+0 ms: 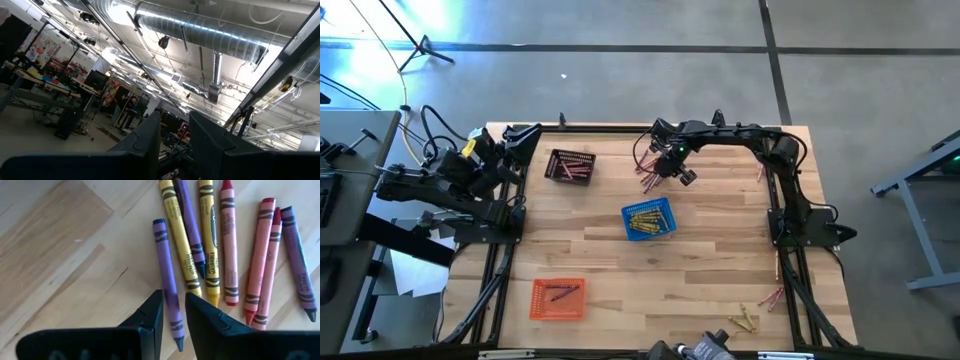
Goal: Sort crayons
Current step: Put the violet crayon into the orange basket
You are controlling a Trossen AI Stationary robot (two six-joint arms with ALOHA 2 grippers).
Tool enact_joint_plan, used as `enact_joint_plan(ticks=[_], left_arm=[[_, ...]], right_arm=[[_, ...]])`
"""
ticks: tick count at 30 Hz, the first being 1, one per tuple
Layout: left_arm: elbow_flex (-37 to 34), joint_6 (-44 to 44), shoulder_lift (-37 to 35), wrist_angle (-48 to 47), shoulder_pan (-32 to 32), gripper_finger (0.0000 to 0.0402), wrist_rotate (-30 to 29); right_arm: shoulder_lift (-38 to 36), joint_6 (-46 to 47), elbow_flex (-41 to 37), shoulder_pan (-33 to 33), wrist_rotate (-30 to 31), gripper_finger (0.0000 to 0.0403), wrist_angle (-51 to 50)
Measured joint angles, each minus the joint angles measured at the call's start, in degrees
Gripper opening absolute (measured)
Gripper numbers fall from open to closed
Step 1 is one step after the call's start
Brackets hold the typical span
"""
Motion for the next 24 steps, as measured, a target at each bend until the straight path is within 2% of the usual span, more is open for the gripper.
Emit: enact_joint_plan(ticks=[10,17,20,24], left_arm=[[0.0,-0.5,0.0,-0.1,0.0,0.009,0.0],[0.0,-0.5,0.0,-0.1,0.0,0.009,0.0],[0.0,-0.5,0.0,-0.2,0.0,0.009,0.0],[0.0,-0.4,0.0,-0.2,0.0,0.009,0.0]], right_arm=[[1.5,2.1,0.4,-0.2,-2.7,0.0067,-1.2],[2.0,5.9,0.6,-0.1,-1.9,0.0065,-0.7],[2.1,8.0,0.6,0.0,-1.1,0.0051,-1.6],[2.1,9.4,0.5,0.0,0.0,0.0013,-2.2]])
